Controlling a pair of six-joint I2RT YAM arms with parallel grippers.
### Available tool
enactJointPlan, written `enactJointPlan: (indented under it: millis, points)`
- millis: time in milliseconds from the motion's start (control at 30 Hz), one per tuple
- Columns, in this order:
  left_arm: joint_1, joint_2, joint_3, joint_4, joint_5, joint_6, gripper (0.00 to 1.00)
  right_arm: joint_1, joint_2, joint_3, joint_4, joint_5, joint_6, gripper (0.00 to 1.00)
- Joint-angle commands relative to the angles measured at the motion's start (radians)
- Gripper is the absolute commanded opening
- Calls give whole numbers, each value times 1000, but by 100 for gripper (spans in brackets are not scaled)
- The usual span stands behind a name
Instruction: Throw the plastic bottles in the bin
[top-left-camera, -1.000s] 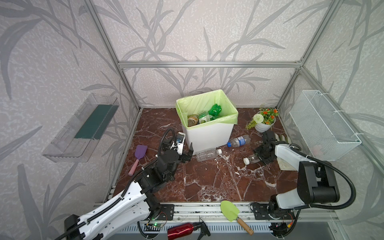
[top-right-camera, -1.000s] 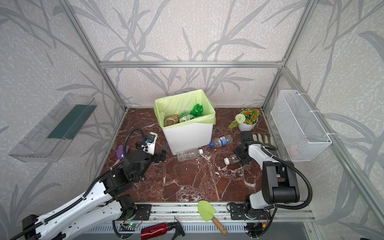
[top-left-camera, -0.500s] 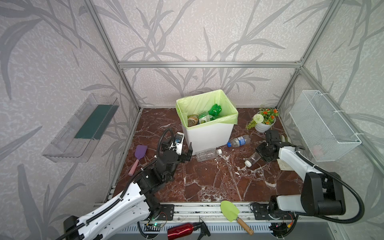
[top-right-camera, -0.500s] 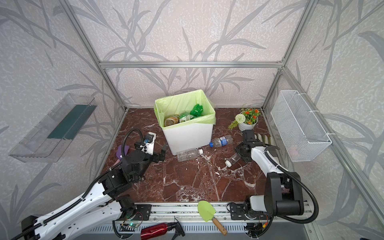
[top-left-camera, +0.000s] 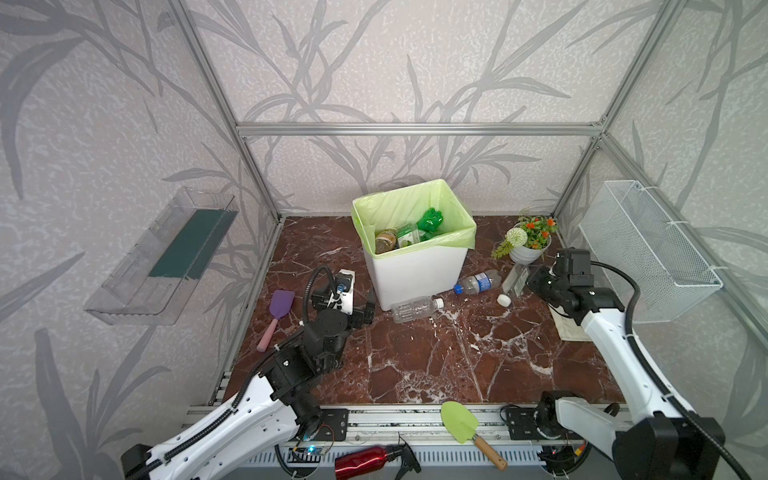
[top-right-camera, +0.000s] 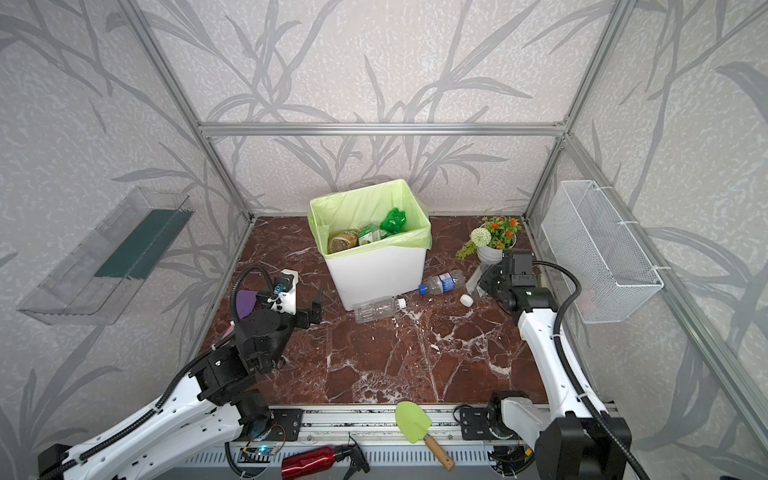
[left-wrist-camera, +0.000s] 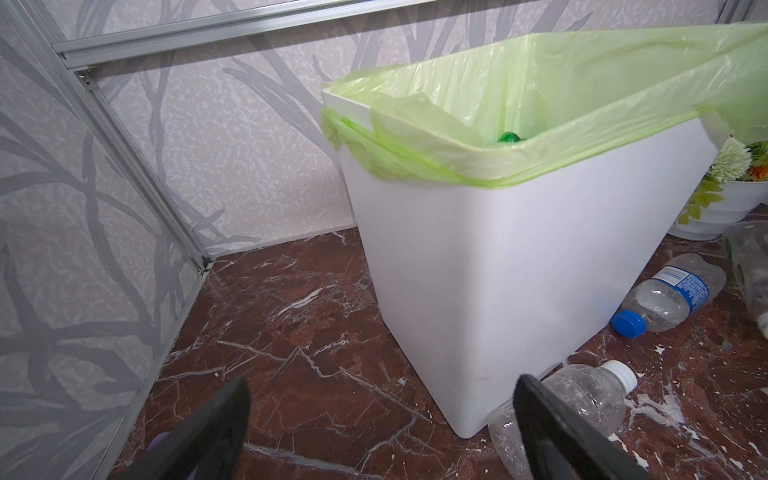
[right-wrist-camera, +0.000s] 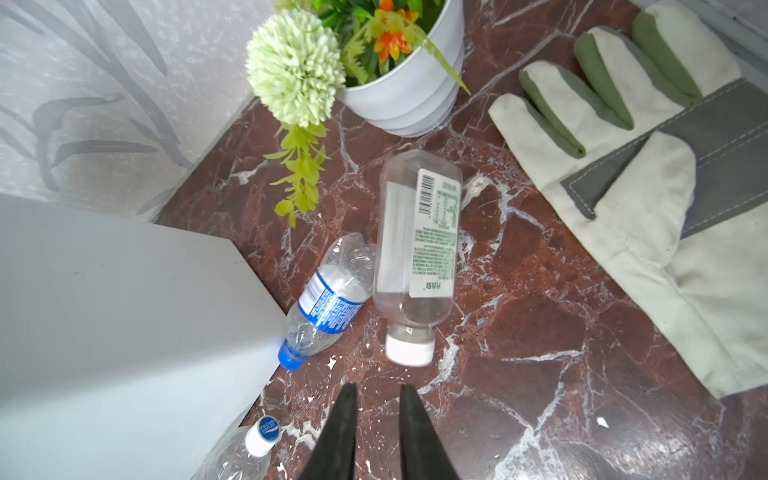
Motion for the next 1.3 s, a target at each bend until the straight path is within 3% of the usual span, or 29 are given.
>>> enactJointPlan:
  millis: [0, 67, 133, 167, 400, 833, 1033, 1267]
  points:
    - [1, 6, 9, 4, -19, -4, 99, 3, -83, 111, -43, 22, -88, 24]
    - [1, 16, 9, 13, -12, -4, 99, 3, -75, 188, -176, 78, -120, 42]
    - [2, 29, 10, 21, -1, -8, 99, 3, -86, 169, -186, 118, -126, 64]
    - [1, 36, 12, 24, 4, -11, 99, 3, -89, 144, -172, 120, -117, 70]
    - [2, 75, 30, 24, 19, -8, 99, 3, 42, -15, -10, 63, -111, 85]
    - [4, 137, 30, 43, 31, -18, 99, 17, 398, 14, 241, 64, -211, 83]
    - [5, 143, 28, 40, 35, -20, 99, 24, 526, 112, 239, 149, -259, 80]
    - [6, 126, 21, 25, 23, -30, 99, 24, 692, 246, 153, 171, -271, 70]
